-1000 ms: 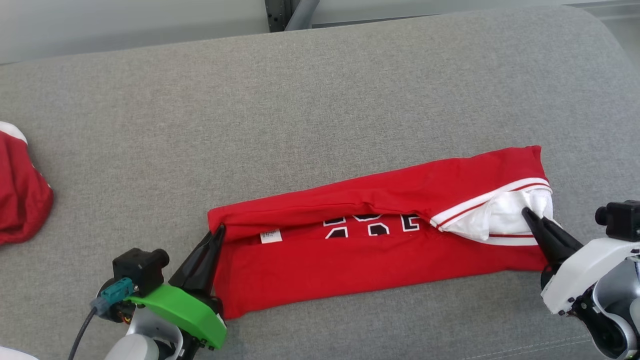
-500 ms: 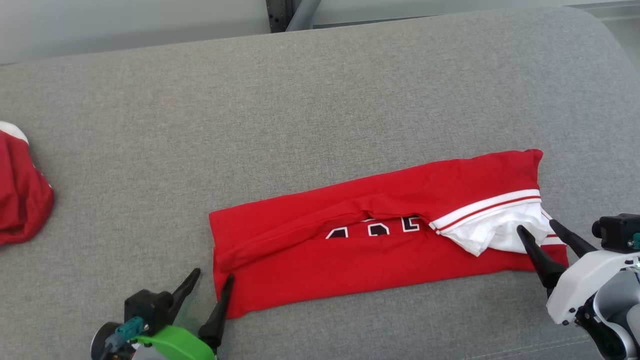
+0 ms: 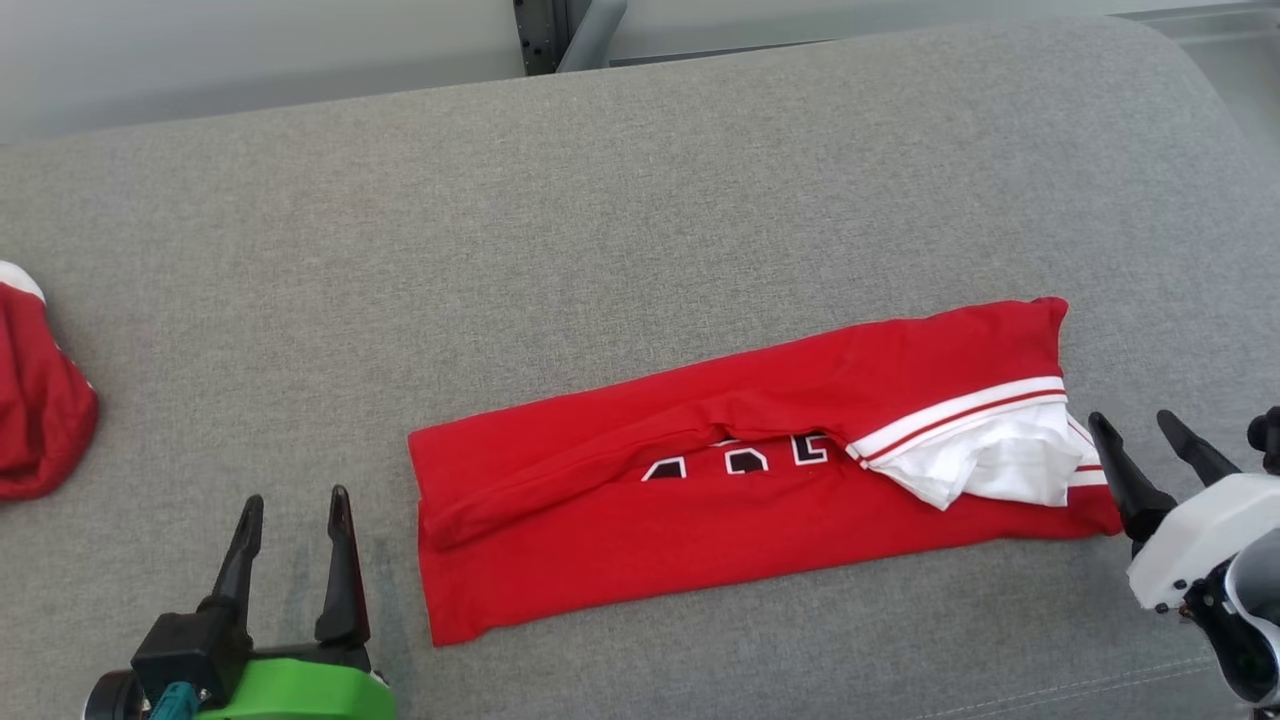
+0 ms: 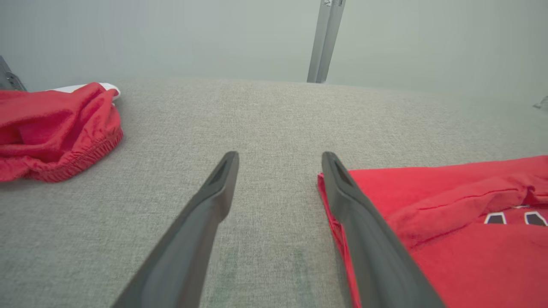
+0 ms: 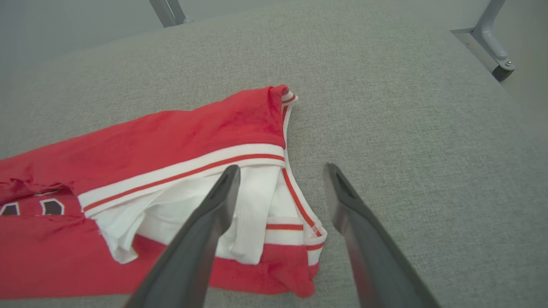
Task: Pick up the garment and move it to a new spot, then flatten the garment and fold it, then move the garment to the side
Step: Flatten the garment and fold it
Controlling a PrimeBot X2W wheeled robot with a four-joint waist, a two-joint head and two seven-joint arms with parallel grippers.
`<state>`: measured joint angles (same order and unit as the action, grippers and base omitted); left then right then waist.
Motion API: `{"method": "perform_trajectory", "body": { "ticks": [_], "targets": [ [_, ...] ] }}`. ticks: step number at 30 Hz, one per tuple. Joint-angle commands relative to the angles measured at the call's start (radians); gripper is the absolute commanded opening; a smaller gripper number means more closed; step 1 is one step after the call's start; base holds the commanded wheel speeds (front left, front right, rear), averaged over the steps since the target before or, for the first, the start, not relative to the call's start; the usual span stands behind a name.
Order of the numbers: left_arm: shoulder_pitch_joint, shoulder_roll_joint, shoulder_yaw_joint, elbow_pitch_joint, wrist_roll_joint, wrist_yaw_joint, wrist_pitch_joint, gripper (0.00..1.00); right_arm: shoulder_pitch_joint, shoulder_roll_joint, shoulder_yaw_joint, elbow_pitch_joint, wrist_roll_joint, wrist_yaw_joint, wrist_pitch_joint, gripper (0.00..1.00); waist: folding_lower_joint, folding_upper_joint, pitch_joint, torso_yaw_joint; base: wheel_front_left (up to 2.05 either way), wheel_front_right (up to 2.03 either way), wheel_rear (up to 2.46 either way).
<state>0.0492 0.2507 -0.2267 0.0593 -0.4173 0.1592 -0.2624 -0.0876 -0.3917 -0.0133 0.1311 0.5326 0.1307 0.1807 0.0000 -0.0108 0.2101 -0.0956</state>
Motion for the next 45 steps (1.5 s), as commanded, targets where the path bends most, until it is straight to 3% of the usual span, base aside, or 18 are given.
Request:
{"method": "perform_trajectory", "body": {
  "ticks": [1, 13, 23, 27, 28, 29, 30, 33, 37, 41, 45],
  "targets": [
    [0.022, -0.02, 0.02, -0.025, 0.035, -0.011, -0.002, 1.0, -0.026, 0.01, 0.003, 0.023, -0.01, 0.0, 0.012, 1.0, 0.0, 0.0108, -0.002, 0.004, 0.0, 0.0, 0.0],
    [0.026, -0.157, 0.12, -0.007, 0.18, -0.11, -0.003, 1.0, -0.175, 0.03, 0.042, 0.323, -0.084, 0.0, 0.067, 1.0, 0.0, 0.0108, 0.005, 0.063, 0.0, 0.0, 0.0],
    [-0.011, -0.193, 0.153, 0.039, 0.21, -0.16, -0.003, 1.0, -0.261, 0.009, 0.095, 0.503, -0.037, -0.001, 0.101, 1.0, 0.0, 0.0108, 0.024, 0.108, 0.0, 0.0, 0.0],
    [-0.013, -0.198, 0.15, 0.048, 0.21, -0.169, -0.003, 1.0, -0.268, 0.008, 0.13, 0.538, 0.038, -0.001, 0.164, 1.0, 0.0, 0.0108, 0.022, 0.119, 0.0, 0.0, 0.0],
    [-0.012, -0.199, 0.149, 0.051, 0.208, -0.17, -0.003, 1.0, -0.264, 0.007, 0.143, 0.536, 0.06, -0.001, 0.177, 0.81, 0.0, 0.0108, 0.021, 0.121, 0.0, 0.0, 0.0],
    [-0.011, -0.199, 0.147, 0.052, 0.202, -0.171, -0.003, 1.0, -0.258, 0.005, 0.157, 0.53, 0.08, 0.0, 0.186, 0.31, 0.0, 0.0108, 0.02, 0.123, 0.0, 0.0, 0.0],
    [-0.01, -0.199, 0.144, 0.053, 0.194, -0.169, -0.003, 1.0, -0.251, 0.004, 0.171, 0.52, 0.108, 0.001, 0.19, 0.0, 0.0, 0.0108, 0.018, 0.124, 0.0, 0.0, 0.0],
    [-0.005, -0.2, 0.14, 0.052, 0.184, -0.16, -0.003, 1.0, -0.237, -0.007, 0.17, 0.497, 0.202, 0.003, 0.196, 0.0, 0.0, 0.0108, 0.015, 0.123, 0.0, 0.0, 0.0],
    [0.0, -0.2, 0.138, 0.05, 0.18, -0.158, -0.003, 1.0, -0.233, -0.072, 0.127, 0.487, 0.293, -0.002, 0.196, 0.0, 0.0, 0.0108, 0.012, 0.119, 0.0, 0.0, 0.0],
    [-0.006, -0.2, 0.151, 0.051, 0.19, -0.166, -0.003, 1.0, -0.241, -0.16, 0.067, 0.496, 0.319, -0.001, 0.163, 0.0, 0.0, 0.0108, 0.01, 0.114, 0.0, 0.0, 0.0],
    [-0.013, -0.199, 0.157, 0.048, 0.198, -0.174, -0.003, 1.0, -0.247, -0.209, 0.022, 0.519, 0.319, -0.001, 0.134, 0.0, 0.0, 0.0108, 0.011, 0.111, 0.0, 0.0, 0.0]
  ]
}}
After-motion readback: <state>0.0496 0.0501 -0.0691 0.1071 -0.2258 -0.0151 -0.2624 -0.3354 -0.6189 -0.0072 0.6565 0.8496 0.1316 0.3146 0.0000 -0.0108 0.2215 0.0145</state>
